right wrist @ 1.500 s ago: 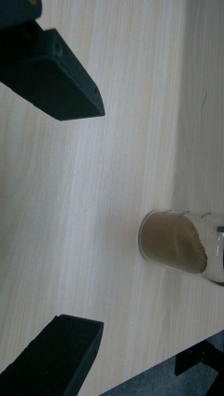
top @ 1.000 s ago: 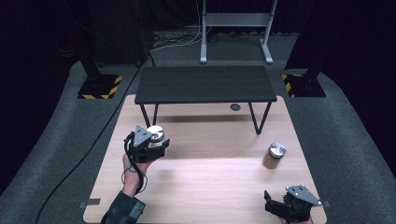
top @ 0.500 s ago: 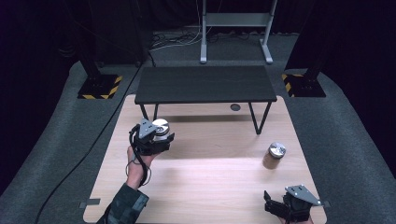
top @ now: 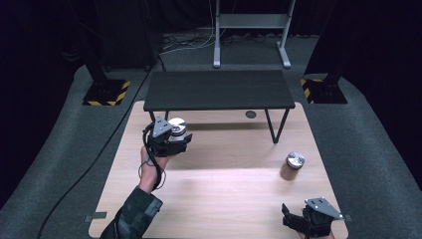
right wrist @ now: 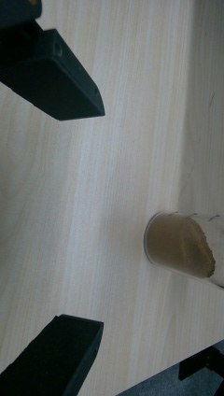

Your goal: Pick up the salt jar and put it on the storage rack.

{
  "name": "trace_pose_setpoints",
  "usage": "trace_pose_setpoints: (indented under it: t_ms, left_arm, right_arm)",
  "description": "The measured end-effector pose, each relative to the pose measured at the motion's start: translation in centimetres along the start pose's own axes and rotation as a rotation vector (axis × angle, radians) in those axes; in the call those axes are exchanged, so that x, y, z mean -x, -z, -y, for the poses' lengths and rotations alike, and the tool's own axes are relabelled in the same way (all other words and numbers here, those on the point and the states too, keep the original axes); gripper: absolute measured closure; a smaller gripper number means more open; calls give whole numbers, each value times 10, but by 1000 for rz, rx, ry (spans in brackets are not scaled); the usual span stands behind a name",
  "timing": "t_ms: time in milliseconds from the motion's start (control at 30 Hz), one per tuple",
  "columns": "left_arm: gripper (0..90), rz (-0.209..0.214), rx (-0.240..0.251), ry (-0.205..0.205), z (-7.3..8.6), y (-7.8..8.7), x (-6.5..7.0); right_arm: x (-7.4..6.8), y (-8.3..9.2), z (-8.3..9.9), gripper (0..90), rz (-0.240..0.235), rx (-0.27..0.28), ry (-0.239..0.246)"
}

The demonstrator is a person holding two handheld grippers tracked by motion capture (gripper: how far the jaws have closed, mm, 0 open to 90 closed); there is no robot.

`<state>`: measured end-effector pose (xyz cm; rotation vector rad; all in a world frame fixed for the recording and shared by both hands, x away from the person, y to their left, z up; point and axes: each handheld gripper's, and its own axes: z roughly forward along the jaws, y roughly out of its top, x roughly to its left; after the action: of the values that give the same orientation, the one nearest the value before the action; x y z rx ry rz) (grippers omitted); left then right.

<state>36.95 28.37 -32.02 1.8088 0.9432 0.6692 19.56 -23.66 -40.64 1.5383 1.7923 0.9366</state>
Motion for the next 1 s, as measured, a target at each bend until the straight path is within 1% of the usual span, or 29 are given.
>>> trace_pose_setpoints:
  t_ms: [133,267,367,533,733,767,833,867,933,967,1000]
  left_arm:
    - [308,9,0,-15,-8,-4,2]
    - [308,17,3,-20,-16,-7,1]
    - [308,19,5,-19,-22,-10,2]
    - [308,34,10,-14,-29,-13,0]
    - [308,41,18,-20,-40,-15,-1]
    - [308,42,19,-23,-43,-16,-1]
    - [308,45,25,-18,-47,-16,-1]
    - [308,50,27,-19,-51,-16,-2]
    - [308,51,30,-30,-57,-16,-1]
    - [308,51,30,-30,-57,-16,-1]
    - [308,48,31,-34,-62,-16,0]
  right_arm:
    - [0,1,0,0,3,2,1]
    - [1,1,0,0,3,0,-2]
    - [1,1,0,0,3,-1,-3]
    - [1,1,0,0,5,1,-2]
    - [2,0,0,0,4,-5,-1]
    - [2,1,0,0,5,-5,-1]
    - [2,1,0,0,5,-3,-3]
    - [2,1,0,0,6,-2,-2]
    - [2,1,1,0,11,2,-3]
    - [2,1,1,0,10,2,-5]
    - [2,1,0,0,9,0,-5]
